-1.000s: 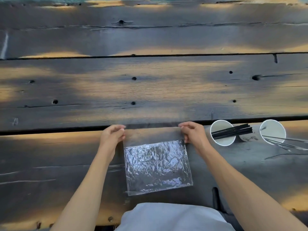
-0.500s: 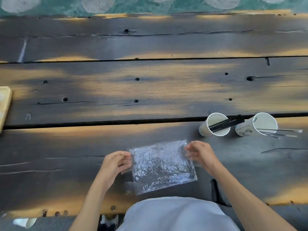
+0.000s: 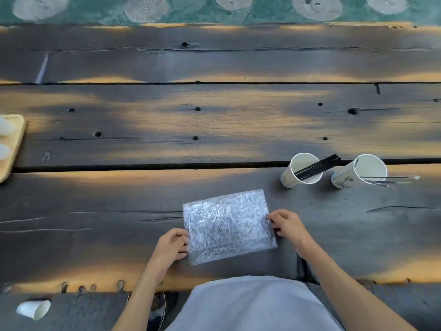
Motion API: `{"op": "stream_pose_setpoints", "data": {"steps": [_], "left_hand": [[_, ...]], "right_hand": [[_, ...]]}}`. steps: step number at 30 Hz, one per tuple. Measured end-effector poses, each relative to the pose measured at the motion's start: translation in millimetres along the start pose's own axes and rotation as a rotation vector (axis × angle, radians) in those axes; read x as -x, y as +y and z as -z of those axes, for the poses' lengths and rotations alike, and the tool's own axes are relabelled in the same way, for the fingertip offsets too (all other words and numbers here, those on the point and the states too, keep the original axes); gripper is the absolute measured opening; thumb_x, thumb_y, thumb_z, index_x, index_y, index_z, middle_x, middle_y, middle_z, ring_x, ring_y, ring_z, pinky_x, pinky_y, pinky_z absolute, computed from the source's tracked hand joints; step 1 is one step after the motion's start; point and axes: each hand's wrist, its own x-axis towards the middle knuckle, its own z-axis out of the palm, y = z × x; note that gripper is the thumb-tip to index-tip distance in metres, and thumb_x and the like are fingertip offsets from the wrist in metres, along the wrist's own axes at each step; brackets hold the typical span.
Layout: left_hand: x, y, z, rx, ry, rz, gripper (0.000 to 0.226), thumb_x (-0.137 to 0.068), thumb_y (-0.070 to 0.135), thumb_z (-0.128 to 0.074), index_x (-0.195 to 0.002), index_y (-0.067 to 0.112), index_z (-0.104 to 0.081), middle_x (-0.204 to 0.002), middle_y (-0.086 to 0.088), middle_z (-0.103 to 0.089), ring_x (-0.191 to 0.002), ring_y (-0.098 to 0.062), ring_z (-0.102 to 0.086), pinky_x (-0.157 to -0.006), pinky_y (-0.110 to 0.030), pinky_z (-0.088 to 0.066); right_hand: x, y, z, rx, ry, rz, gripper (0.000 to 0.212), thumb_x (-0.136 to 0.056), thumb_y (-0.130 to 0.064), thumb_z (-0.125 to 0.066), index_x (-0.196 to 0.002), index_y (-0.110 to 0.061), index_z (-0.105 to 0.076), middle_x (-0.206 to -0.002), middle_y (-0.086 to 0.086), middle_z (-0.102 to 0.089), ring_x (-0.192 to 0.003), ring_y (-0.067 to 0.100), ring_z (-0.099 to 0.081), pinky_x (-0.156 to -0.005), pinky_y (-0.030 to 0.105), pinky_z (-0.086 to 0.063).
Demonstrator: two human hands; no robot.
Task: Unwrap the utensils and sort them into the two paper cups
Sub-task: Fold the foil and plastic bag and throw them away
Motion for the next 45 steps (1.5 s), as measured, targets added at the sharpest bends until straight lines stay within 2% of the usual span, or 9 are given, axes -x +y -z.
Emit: {"op": "stream_pose_setpoints", "data": {"steps": [6,14,17,22,25,29,33,39,45], "left_hand": [[6.0,14.0,-13.6,-0.317,0.231,-0.150,0.017,-0.099,0.014,-0.051,-0.091,0.016,-0.067,-0.089,0.004,-0.067,-0.082,-0.014,-0.061,-0.068,-0.028,-0.048],[3.2,34.9,-66.2,-0.231,-0.331,0.048,0.020,-0.101,0.010,-0.046,-0.108,0.003,-0.063,-0.087,-0.017,-0.071,-0.070,-0.022,-0.067,-0.059,-0.023,-0.053],[-2.0,23.8,-53.3,-0.225,-0.253,0.093,0.019,-0.101,0.008,-0.043,-0.104,0.008,-0.062,-0.085,-0.016,-0.073,-0.071,-0.024,-0.072,-0.063,-0.028,-0.058],[-3.5,19.0,-29.2,-0.204,-0.164,0.101,0.018,-0.101,0.006,-0.044,-0.103,0.004,-0.062,-0.090,-0.021,-0.075,-0.072,-0.026,-0.073,-0.060,-0.028,-0.058],[-2.8,24.9,-34.1,-0.185,-0.197,0.073,0.019,-0.101,0.010,-0.048,-0.100,0.006,-0.066,-0.084,-0.016,-0.076,-0.072,-0.023,-0.072,-0.063,-0.027,-0.057],[-3.0,42.0,-60.4,-0.125,-0.359,0.072,0.020,-0.101,0.017,-0.051,-0.103,0.009,-0.069,-0.090,-0.011,-0.078,-0.087,-0.026,-0.076,-0.076,-0.030,-0.060],[-8.8,39.2,-72.7,-0.207,-0.388,0.096,0.021,-0.100,0.020,-0.051,-0.101,0.010,-0.069,-0.090,-0.010,-0.078,-0.085,-0.024,-0.076,-0.083,-0.036,-0.061],[-16.9,21.9,-23.7,-0.340,-0.245,0.074,0.022,-0.101,0.011,-0.045,-0.095,0.011,-0.067,-0.084,-0.012,-0.076,-0.075,-0.023,-0.073,-0.072,-0.034,-0.059],[-27.6,59.8,-35.9,-0.278,-0.305,-0.043,0.020,-0.100,0.008,-0.049,-0.100,0.010,-0.069,-0.090,-0.010,-0.076,-0.082,-0.022,-0.073,-0.077,-0.031,-0.060]], "right_hand": [[2.7,-13.0,-24.0,-0.064,0.045,0.003,0.017,-0.094,-0.009,-0.055,-0.096,0.006,-0.063,-0.079,0.011,-0.059,-0.063,0.018,-0.051,-0.054,0.027,-0.040],[9.8,0.3,-79.9,0.179,-0.437,-0.207,0.014,-0.093,-0.022,-0.051,-0.099,-0.015,-0.062,-0.081,0.006,-0.071,-0.066,0.020,-0.066,-0.054,0.024,-0.049],[4.8,9.2,-53.5,0.219,-0.374,-0.296,0.010,-0.089,-0.014,-0.048,-0.082,-0.018,-0.053,-0.063,0.004,-0.062,-0.047,0.016,-0.053,-0.041,0.019,-0.034],[-7.9,21.4,-6.0,0.124,-0.132,-0.344,0.022,-0.083,0.002,-0.036,-0.072,-0.017,-0.039,-0.061,0.008,-0.038,-0.049,0.014,-0.026,-0.052,0.026,-0.010],[-7.2,11.5,-10.3,0.057,-0.163,-0.366,0.020,-0.085,0.001,-0.038,-0.074,-0.013,-0.045,-0.065,0.013,-0.044,-0.049,0.016,-0.035,-0.047,0.023,-0.019],[-2.9,-10.4,-52.2,0.031,-0.297,-0.293,0.022,-0.092,-0.014,-0.050,-0.100,-0.002,-0.067,-0.094,0.019,-0.077,-0.075,0.028,-0.074,-0.059,0.028,-0.057],[-3.9,-7.1,-77.4,0.148,-0.417,-0.308,0.016,-0.092,-0.015,-0.050,-0.093,-0.010,-0.065,-0.077,0.010,-0.071,-0.063,0.022,-0.066,-0.051,0.025,-0.050],[-16.3,10.4,-14.7,-0.033,-0.247,-0.548,0.015,-0.082,-0.006,-0.042,-0.075,-0.019,-0.044,-0.065,0.004,-0.040,-0.052,0.016,-0.034,-0.053,0.026,-0.016],[-25.6,-21.7,-32.7,-0.093,-0.331,-0.339,0.023,-0.096,-0.018,-0.051,-0.105,-0.002,-0.066,-0.091,0.014,-0.075,-0.077,0.025,-0.072,-0.067,0.032,-0.056]]}}
